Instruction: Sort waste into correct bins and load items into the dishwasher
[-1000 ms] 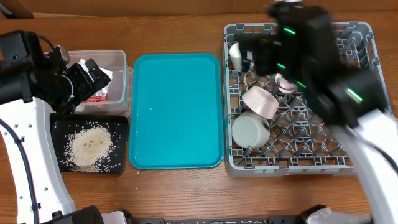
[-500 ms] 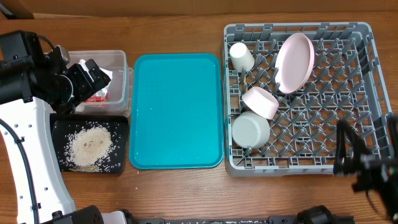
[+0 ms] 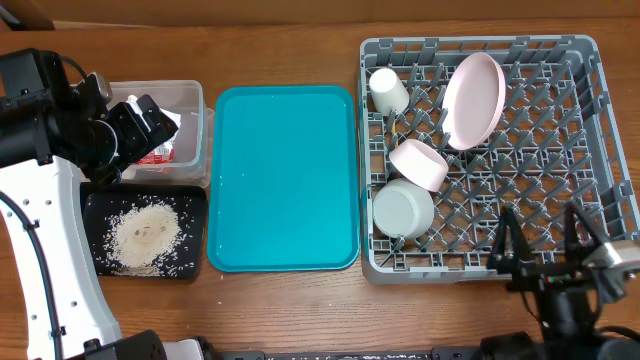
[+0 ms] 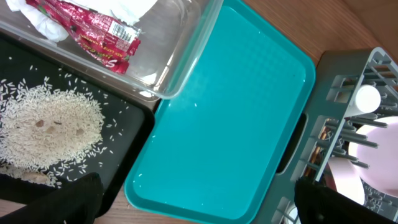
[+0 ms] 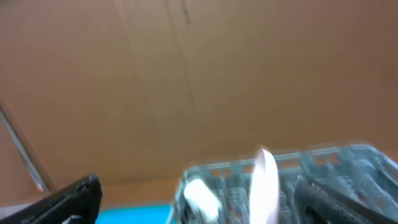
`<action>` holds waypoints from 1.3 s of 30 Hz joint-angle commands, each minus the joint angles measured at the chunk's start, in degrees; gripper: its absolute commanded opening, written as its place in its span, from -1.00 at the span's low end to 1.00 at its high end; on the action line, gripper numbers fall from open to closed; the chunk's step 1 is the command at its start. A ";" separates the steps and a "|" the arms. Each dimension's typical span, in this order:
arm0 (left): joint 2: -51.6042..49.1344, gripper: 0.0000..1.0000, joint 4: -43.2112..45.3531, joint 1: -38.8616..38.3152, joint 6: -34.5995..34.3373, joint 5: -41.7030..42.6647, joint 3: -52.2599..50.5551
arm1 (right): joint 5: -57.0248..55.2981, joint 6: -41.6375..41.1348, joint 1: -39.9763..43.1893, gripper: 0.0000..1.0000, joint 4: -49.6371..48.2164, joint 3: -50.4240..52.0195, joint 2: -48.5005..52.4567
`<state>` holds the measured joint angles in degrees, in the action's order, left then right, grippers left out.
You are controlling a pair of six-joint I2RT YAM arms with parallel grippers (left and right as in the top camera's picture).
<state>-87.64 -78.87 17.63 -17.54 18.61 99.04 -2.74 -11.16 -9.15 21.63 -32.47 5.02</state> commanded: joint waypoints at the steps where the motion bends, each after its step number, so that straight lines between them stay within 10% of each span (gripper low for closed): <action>1: 0.74 1.00 0.00 -0.07 1.25 -0.20 0.70 | 1.81 -2.91 0.28 1.00 -11.23 9.53 -3.50; 11: 0.74 1.00 0.00 -0.07 1.25 -0.20 0.70 | 1.81 -4.15 0.28 1.00 -35.19 28.26 -4.81; 39: 0.74 1.00 0.00 -0.07 1.25 -0.20 0.70 | 1.81 -3.89 0.28 1.00 -16.83 32.00 -4.74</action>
<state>-87.64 -78.87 17.63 -17.54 18.61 99.04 -1.28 -14.98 -9.04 5.13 -1.06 0.84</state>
